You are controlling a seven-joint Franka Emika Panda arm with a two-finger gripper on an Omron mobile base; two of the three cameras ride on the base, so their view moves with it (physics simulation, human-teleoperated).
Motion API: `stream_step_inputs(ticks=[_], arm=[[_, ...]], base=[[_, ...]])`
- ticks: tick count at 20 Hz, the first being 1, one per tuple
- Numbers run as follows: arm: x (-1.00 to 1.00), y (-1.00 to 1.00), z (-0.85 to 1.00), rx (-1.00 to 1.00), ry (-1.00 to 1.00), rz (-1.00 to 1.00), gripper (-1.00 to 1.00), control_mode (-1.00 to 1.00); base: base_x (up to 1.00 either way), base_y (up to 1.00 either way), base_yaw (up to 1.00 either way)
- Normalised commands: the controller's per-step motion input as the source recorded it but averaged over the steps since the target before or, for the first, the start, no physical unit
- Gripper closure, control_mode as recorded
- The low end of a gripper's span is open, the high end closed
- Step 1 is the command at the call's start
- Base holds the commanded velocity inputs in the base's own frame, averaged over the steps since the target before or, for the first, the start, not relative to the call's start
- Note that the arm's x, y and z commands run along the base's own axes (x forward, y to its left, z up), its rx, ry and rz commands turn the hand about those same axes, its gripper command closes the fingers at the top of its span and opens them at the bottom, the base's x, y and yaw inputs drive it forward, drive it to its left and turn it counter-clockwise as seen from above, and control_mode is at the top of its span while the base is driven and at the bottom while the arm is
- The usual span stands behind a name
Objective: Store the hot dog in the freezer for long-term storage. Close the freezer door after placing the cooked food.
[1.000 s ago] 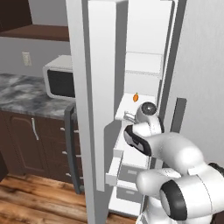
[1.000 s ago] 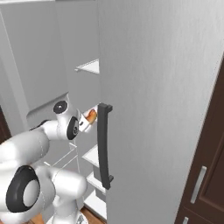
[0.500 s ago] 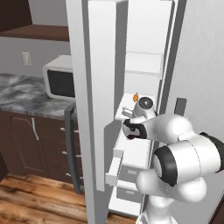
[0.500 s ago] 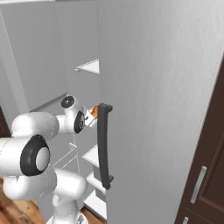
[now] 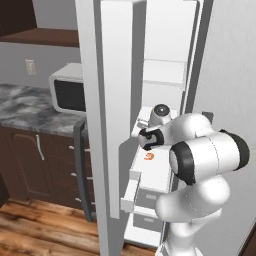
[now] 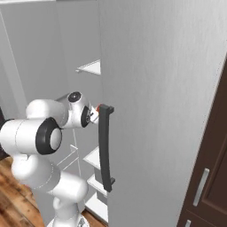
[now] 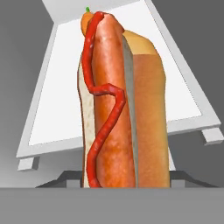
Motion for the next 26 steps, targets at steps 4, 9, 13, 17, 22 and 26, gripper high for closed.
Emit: stream_step_inputs(ticks=[4,9,13,17,22,26], arm=[[0.38,-0.04,-0.07,0.00,0.03,0.00,1.00,-1.00],[0.41,-0.06,-0.12,0.00,0.03,0.00,1.00,-1.00],[0.40,-0.18,-0.11,0.00,0.04,0.00,1.00,-1.00],[0.33,-0.26,-0.18,0.00,0.09,0.00,1.00,-1.00],[0.36,-0.06,-0.15,0.00,0.07,0.00,1.00,-1.00],[0.24,0.00,-0.11,0.00,0.01,0.00,1.00,-1.00]], base=[[0.00,0.00,0.00],[0.00,0.00,0.00],[0.00,0.00,0.00],[0.00,0.00,0.00],[0.00,0.00,0.00],[0.00,0.00,0.00]])
